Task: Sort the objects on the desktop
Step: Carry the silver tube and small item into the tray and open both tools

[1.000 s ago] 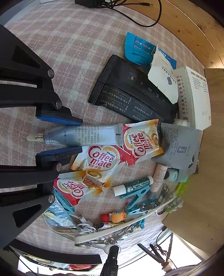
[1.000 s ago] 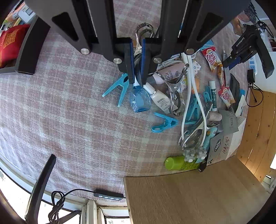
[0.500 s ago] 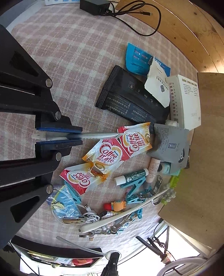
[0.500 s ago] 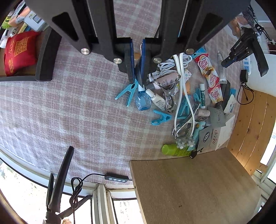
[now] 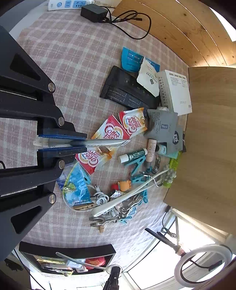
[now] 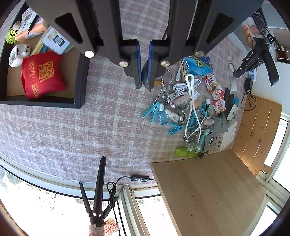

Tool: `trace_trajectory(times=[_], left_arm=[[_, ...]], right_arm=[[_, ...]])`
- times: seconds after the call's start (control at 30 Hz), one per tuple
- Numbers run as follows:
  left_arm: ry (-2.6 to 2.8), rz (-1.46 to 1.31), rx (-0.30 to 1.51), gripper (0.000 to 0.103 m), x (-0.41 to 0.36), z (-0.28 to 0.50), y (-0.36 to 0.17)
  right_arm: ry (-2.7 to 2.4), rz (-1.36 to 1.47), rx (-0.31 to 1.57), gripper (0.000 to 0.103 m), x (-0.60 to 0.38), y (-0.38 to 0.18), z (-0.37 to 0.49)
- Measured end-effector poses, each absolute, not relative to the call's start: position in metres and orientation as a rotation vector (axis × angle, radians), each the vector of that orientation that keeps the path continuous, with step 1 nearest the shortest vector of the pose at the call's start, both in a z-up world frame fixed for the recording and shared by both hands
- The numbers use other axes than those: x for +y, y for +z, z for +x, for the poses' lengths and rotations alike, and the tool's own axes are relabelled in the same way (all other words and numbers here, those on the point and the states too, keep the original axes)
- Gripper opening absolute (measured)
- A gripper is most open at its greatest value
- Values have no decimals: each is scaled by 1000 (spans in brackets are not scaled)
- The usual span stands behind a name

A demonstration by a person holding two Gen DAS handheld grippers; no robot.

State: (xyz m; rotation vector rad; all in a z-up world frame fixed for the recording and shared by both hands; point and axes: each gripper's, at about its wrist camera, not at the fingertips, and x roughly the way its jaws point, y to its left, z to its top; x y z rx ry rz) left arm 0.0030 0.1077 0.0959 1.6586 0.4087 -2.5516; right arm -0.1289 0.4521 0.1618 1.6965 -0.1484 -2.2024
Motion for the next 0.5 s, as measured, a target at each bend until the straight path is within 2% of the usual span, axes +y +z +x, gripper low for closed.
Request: trace_trajectory(times=[0.5], left_arm=[[-2937,1910,180,6,360,-31,122]], right_arm=[[-2397,1812,-306,6,642,169,-63]])
